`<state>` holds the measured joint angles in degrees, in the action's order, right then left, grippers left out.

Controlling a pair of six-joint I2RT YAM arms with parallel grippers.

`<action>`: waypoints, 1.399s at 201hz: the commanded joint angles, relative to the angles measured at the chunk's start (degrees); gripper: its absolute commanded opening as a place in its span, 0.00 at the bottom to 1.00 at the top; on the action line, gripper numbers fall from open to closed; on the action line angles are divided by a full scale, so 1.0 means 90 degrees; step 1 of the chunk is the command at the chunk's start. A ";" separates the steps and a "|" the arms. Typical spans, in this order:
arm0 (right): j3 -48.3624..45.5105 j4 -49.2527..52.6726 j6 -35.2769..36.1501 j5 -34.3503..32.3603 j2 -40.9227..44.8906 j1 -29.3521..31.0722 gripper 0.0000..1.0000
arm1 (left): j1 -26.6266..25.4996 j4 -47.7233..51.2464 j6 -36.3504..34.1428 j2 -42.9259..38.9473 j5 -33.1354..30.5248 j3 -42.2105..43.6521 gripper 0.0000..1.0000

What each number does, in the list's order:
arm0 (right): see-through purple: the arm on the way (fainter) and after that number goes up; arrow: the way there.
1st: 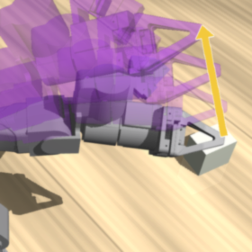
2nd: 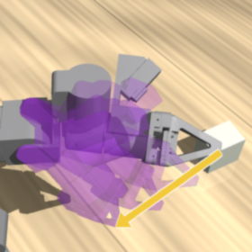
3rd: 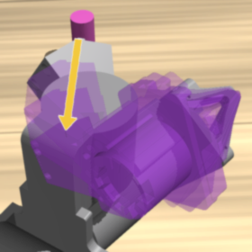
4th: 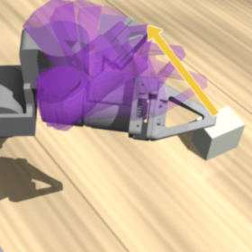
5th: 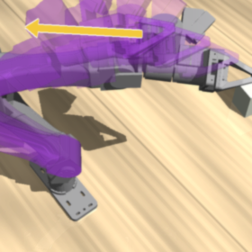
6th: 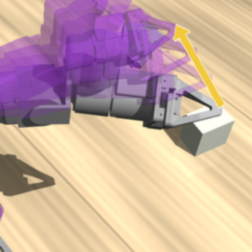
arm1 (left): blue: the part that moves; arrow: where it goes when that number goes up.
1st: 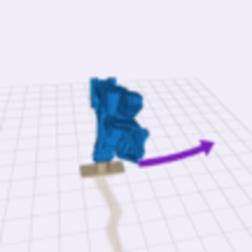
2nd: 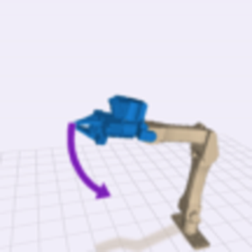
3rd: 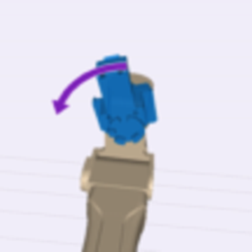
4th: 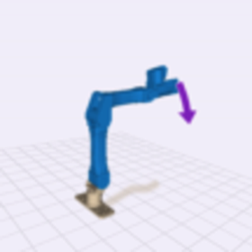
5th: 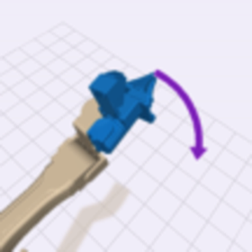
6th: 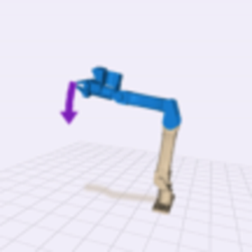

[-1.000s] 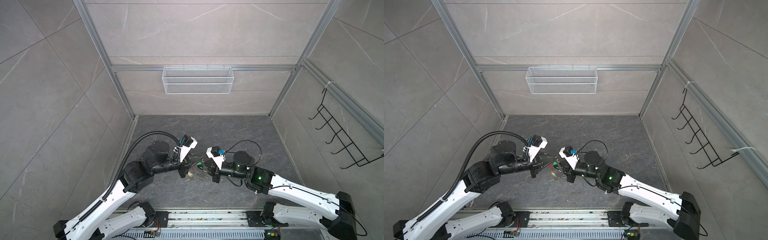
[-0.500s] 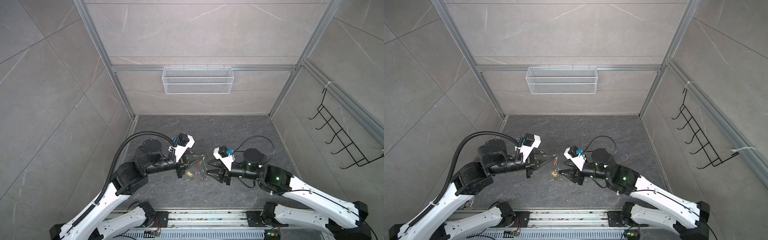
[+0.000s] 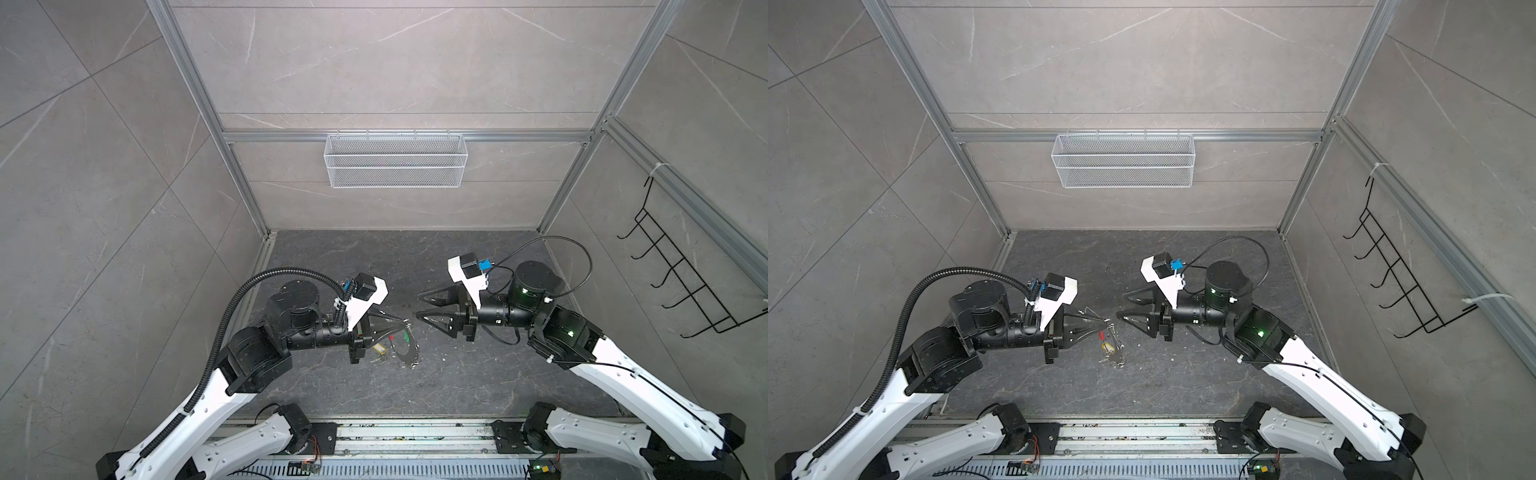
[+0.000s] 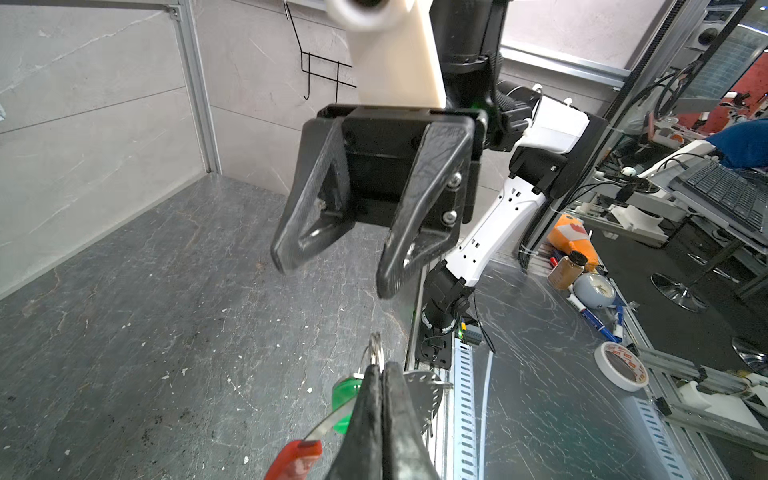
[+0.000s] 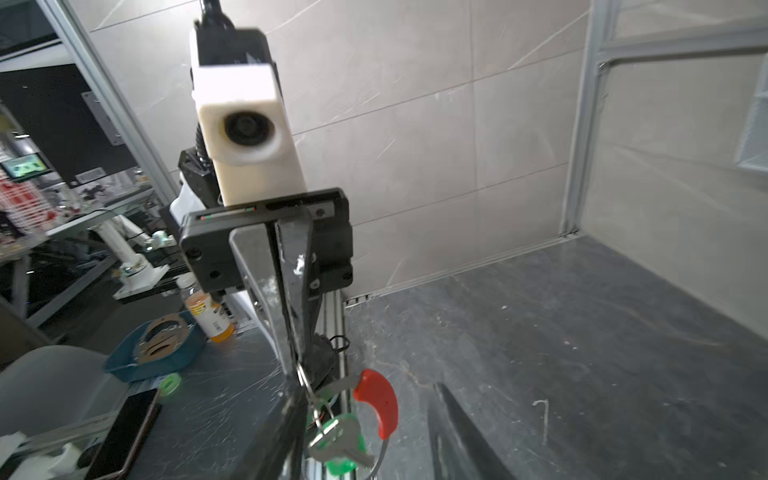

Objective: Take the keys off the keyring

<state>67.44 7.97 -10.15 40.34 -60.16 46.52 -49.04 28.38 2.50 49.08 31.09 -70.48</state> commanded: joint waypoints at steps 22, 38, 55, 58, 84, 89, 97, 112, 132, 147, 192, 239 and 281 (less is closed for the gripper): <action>-0.0421 -0.0917 -0.0636 0.1116 0.0063 -0.0006 0.49 | 0.0017 -0.0243 -0.0110 -0.0032 0.0012 -0.0011 0.00; -0.0433 -0.0943 -0.0672 0.1170 0.0011 -0.0003 0.44 | 0.0009 -0.0278 -0.0084 0.0011 0.0033 -0.0001 0.00; -0.0454 -0.1014 -0.0739 0.1210 -0.0077 -0.0008 0.39 | 0.0011 -0.0302 -0.0083 0.0025 0.0049 -0.0012 0.00; -0.0460 -0.1028 -0.0737 0.1220 -0.0090 -0.0010 0.38 | 0.0012 -0.0313 -0.0077 0.0025 0.0042 -0.0011 0.00; -0.0473 -0.1151 -0.0817 0.1255 -0.0180 -0.0008 0.31 | 0.0013 -0.0314 -0.0054 0.0023 0.0033 0.0004 0.00; -0.0463 -0.1166 -0.0834 0.1282 -0.0206 -0.0006 0.29 | 0.0009 -0.0319 -0.0037 0.0023 0.0032 0.0008 0.00; -0.0461 -0.1168 -0.0845 0.1296 -0.0243 -0.0008 0.24 | 0.0016 -0.0317 -0.0032 0.0017 0.0033 0.0018 0.00; -0.0481 -0.1188 -0.0873 0.1295 -0.0268 -0.0005 0.19 | 0.0013 -0.0338 -0.0015 -0.0007 -0.0002 0.0037 0.00; -0.0517 -0.1101 -0.0847 0.1220 -0.0269 -0.0003 0.20 | 0.0015 -0.0356 -0.0010 -0.0060 -0.0056 0.0065 0.00; -0.0565 -0.1129 -0.0878 0.1191 -0.0269 -0.0012 0.11 | 0.0016 -0.0365 -0.0012 -0.0071 -0.0076 0.0067 0.00; -0.0230 -0.0001 -0.0372 0.0905 -0.0252 -0.0056 0.00 | 0.0017 0.0189 0.0075 0.0030 -0.0349 -0.0157 0.01; 0.0910 0.2534 0.0933 0.1123 -0.0786 -0.0231 0.00 | 0.0028 0.1405 -0.0089 0.0384 -0.0068 -0.0744 0.17; 0.1481 0.3480 0.1515 0.1375 -0.1097 -0.0307 0.00 | 0.0155 0.1763 -0.0165 0.0738 0.0528 -0.1005 0.23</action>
<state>77.82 31.16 -1.56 50.26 -69.17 44.05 -48.49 41.17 2.46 54.13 30.72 -77.58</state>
